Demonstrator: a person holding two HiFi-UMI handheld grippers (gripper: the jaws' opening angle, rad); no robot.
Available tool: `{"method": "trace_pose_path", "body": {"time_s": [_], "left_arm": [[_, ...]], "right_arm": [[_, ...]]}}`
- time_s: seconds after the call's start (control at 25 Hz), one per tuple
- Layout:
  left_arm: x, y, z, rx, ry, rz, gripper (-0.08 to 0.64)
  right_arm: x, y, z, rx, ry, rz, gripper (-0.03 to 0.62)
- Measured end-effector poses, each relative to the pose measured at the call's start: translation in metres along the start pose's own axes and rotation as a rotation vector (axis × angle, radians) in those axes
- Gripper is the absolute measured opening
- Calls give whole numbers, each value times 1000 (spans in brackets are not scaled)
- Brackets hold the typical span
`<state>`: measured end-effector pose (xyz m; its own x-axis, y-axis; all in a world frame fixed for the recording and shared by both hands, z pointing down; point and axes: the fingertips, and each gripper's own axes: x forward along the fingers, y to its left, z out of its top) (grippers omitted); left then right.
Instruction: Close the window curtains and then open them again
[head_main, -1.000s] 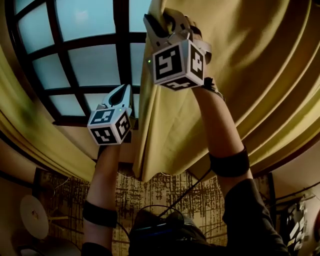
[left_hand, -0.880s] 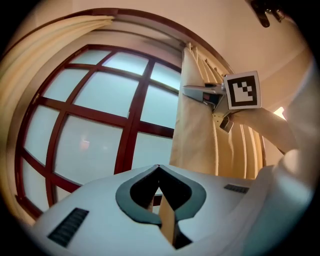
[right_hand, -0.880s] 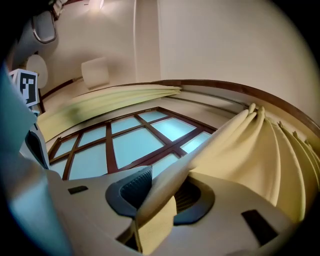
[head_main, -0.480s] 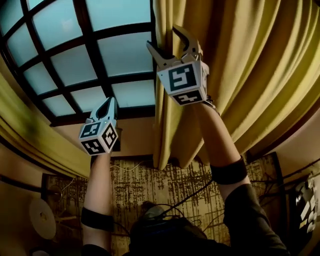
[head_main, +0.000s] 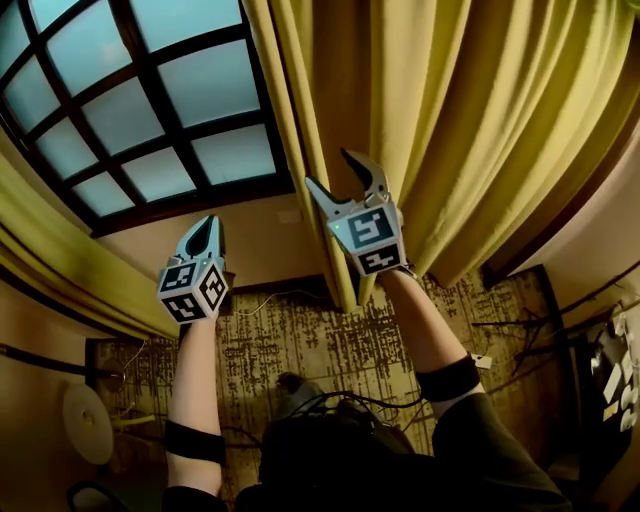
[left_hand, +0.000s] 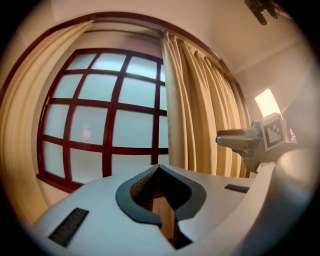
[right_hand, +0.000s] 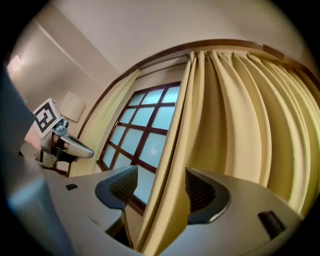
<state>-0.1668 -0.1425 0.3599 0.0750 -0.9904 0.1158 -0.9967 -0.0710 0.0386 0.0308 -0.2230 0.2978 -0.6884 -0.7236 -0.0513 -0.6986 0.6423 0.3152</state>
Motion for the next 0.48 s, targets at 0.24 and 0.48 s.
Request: {"method": "trace_pose_path", "body": {"time_s": [0.24,0.48], "left_arm": [[-53,-10,-63,7,98,37,2],[-91,-3,-110,35,165,45,2]], "right_arm": [[-72,59,-106,212,169,103,199],[-116,105,-174,357,299,100,2]]}}
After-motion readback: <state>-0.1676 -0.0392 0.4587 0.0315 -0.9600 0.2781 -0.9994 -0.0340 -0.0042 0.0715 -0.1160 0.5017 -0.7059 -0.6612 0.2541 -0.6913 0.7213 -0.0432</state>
